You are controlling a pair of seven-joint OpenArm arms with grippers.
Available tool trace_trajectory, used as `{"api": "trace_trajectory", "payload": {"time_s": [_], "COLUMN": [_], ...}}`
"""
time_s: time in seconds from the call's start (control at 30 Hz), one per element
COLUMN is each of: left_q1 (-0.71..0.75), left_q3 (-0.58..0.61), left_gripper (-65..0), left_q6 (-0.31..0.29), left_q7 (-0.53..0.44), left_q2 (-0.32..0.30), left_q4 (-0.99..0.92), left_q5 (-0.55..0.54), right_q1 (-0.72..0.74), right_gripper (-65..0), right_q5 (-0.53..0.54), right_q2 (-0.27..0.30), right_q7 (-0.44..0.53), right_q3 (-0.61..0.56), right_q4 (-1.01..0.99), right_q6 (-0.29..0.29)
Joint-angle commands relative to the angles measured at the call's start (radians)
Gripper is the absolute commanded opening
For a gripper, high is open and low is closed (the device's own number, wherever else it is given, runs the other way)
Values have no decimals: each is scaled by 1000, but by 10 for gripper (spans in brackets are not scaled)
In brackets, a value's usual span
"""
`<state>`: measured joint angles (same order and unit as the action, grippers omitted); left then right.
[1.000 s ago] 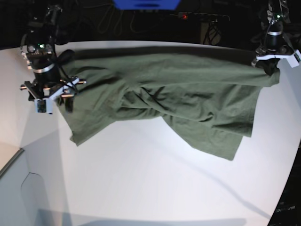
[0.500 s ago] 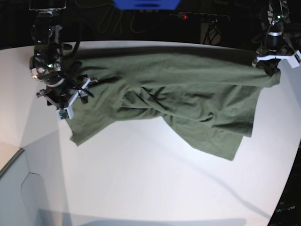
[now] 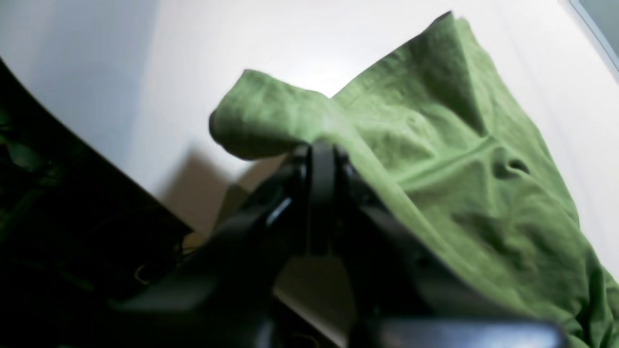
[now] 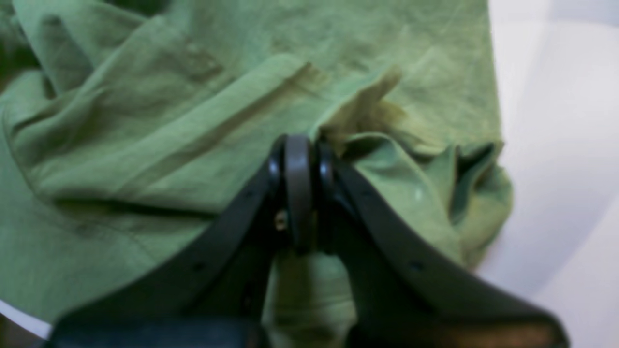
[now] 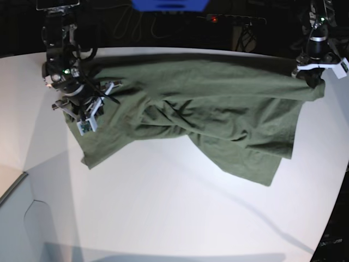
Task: Layout the t-shirt on the table in an organized manner, then fold the t-shirt properly
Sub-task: 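Swing the held shirt up and lay it flat across the table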
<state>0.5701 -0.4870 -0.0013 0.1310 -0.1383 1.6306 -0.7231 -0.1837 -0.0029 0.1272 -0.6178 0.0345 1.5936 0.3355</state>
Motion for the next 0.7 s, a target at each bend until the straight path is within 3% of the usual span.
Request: {"api": "trace_trajectory", "payload": {"time_s": [0.0, 0.33, 0.43, 0.67], "left_q1": [1, -84, -108, -203], "left_q3": [-6, -6, -6, -12], "left_gripper": [-650, -650, -650, -650], "left_q6": [-4, -4, -4, -4], "left_q7": [-26, -24, -24, -24], "left_q2": [-11, -16, -16, -17], "left_q4": [21, 116, 153, 176], "left_q5": [0, 0, 0, 1], "right_q1": [10, 66, 83, 102], "right_gripper": [-650, -650, -650, -650], "right_q5": [4, 8, 8, 8], "right_q2": [5, -1, -31, -107], "right_q7": [22, 31, 36, 184], "right_q3": [5, 170, 232, 296], "right_q4": [35, 313, 377, 413], "right_q6": [6, 6, 6, 6]}}
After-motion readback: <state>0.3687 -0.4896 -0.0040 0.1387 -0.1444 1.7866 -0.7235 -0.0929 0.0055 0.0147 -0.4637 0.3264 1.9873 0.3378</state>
